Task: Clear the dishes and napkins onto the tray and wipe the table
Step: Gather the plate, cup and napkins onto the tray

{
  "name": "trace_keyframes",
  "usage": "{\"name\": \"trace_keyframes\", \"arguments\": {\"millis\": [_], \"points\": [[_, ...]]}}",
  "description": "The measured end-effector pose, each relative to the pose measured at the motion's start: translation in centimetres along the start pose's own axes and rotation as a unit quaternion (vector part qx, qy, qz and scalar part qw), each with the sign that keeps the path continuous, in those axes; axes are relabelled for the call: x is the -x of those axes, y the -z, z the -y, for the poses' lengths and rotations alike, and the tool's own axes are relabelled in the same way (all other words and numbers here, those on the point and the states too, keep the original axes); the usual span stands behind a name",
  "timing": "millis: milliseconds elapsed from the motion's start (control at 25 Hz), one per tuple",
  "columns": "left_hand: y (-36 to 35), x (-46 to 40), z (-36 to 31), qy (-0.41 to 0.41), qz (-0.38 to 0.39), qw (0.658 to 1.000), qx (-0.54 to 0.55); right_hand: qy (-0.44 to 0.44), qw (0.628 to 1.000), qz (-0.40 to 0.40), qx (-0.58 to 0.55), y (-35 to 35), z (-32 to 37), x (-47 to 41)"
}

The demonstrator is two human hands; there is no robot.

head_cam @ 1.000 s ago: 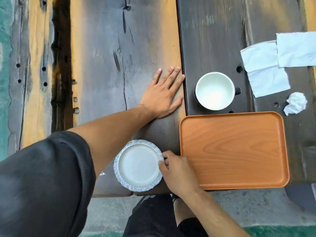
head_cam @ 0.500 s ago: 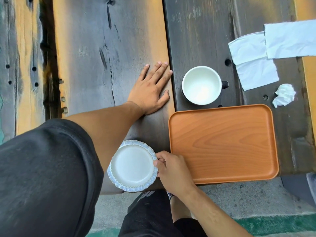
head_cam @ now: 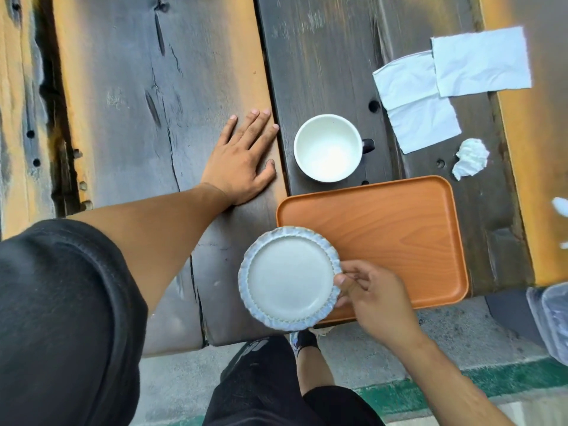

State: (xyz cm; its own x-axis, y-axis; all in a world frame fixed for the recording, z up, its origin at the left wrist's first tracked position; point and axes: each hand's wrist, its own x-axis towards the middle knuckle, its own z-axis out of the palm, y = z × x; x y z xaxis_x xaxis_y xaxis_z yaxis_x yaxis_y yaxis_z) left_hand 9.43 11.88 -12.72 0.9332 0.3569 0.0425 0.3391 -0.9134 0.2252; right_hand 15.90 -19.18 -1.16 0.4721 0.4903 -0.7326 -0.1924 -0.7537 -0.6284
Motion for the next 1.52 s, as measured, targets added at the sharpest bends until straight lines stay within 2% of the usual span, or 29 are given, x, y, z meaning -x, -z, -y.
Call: {"name": "trace_keyframes", "arguments": {"millis": [200, 440, 680, 1280, 1520], "points": [[0.1, 0.1, 0.1, -0.001, -0.008, 1.000, 0.005, -0.004, 0.997, -0.059, -0.045, 2.1, -0.6, -2.9], [0.1, 0.1, 0.1, 0.002, -0.010, 1.000, 0.012, 0.009, 0.996, -0.066, -0.054, 2.8, -0.7, -4.4], [-0.1, 0.0, 0.1, 0.002, -0.008, 1.000, 0.017, -0.015, 0.997, -0.071, -0.026, 3.7, -2.2, -4.7], [-0.2, 0.1, 0.2, 0.006, -0.006, 1.000, 0.014, -0.014, 0.997, 0.041, 0.063, 5.7, -4.2, -4.1], [-0.2, 0.1, 0.2, 0.007, -0.012, 1.000, 0.012, -0.021, 0.995, 0.083, 0.050, 5.7, -4.0, -3.4]]}}
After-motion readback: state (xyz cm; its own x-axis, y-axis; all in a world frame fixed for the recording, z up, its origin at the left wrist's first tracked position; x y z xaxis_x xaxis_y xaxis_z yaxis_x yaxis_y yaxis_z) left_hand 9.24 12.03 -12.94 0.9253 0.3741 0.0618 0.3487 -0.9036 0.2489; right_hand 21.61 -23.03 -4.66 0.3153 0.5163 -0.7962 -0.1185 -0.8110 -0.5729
